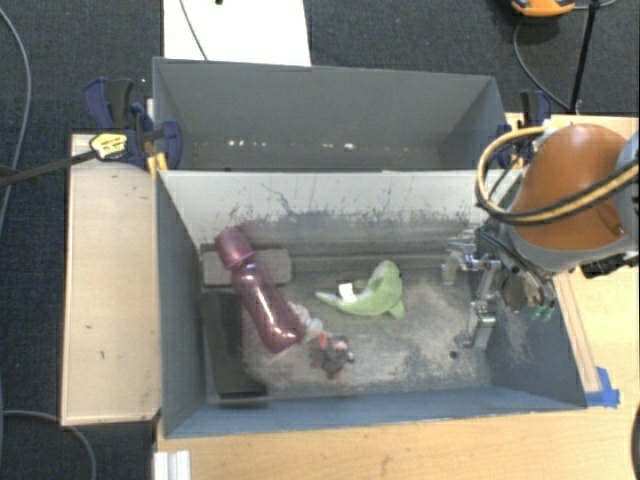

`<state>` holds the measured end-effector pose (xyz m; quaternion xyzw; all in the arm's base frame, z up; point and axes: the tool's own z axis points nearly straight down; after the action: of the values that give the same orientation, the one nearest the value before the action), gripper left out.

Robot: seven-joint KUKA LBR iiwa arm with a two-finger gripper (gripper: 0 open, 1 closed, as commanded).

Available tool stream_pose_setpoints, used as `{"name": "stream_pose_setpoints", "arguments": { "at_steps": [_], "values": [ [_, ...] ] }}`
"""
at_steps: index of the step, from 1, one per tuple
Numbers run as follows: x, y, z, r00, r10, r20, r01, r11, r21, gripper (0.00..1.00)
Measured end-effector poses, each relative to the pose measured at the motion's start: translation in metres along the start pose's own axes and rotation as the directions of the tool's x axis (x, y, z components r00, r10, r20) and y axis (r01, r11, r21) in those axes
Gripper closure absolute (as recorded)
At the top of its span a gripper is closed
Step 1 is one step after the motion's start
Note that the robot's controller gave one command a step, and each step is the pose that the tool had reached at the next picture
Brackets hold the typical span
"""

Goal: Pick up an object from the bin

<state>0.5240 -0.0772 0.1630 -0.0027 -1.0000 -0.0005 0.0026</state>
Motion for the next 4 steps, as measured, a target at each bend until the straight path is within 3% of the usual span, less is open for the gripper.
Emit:
{"name": "stream_pose_setpoints", "arguments": {
  "at_steps": [2,3,4],
  "values": [
    [-0.008,0.010,0.005,0.999,-0.032,0.010,0.032,0.999,0.004,0.00],
    [-0.014,0.063,0.042,0.994,-0.106,0.011,0.106,0.994,0.003,0.00],
    [-0.034,0.093,0.067,0.994,-0.112,0.013,0.112,0.994,0.000,0.00]
  ]
}}
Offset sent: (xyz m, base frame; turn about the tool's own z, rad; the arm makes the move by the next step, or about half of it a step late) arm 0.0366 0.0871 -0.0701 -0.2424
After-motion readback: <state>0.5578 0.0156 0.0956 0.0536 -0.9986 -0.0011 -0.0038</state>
